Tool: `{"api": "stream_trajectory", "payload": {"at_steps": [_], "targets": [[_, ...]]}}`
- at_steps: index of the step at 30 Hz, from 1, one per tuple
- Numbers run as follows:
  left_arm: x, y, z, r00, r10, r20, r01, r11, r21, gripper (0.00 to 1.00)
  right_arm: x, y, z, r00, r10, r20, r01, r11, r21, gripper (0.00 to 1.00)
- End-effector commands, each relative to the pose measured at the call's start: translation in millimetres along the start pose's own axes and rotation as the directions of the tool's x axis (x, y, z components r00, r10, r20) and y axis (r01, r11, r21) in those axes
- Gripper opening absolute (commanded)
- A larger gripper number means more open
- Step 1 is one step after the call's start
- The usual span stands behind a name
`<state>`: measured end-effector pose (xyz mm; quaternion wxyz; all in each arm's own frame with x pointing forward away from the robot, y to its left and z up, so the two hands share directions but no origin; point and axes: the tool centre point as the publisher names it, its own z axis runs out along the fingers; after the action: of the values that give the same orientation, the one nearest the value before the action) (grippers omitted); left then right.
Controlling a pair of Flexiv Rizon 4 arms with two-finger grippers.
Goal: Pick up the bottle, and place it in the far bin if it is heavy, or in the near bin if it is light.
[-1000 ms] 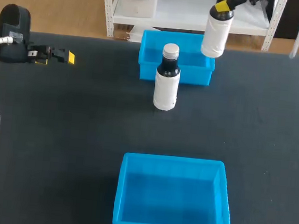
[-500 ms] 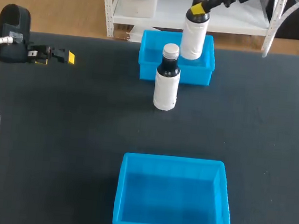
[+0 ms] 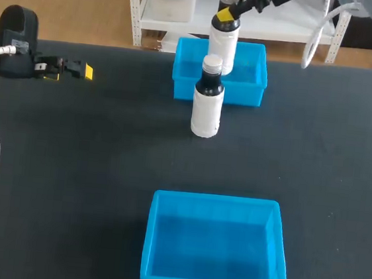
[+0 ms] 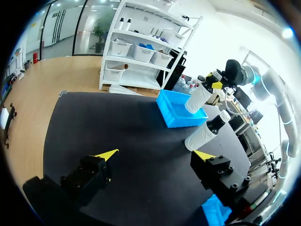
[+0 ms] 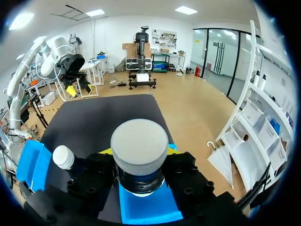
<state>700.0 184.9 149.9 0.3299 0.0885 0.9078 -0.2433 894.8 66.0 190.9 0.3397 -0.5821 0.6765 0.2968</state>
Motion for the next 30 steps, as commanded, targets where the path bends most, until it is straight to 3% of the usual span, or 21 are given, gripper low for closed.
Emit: {"api": "stream_trajectory", "payload": {"at_steps": [1,30], "targets": [[0.0,0.0,0.0,1.0,0.0,0.0,0.0,1.0,0.0,1.0,-8.3,-17.0,12.7,1.0,0.002,-0.01,-0.003,0.997,-0.074,0.0],[0.0,0.0,0.0,1.0,0.0,0.0,0.0,1.0,0.0,1.0,-2.4,-25.3,60.7,1.0,0.017,0.002,-0.017,0.989,-0.149,0.0]]}}
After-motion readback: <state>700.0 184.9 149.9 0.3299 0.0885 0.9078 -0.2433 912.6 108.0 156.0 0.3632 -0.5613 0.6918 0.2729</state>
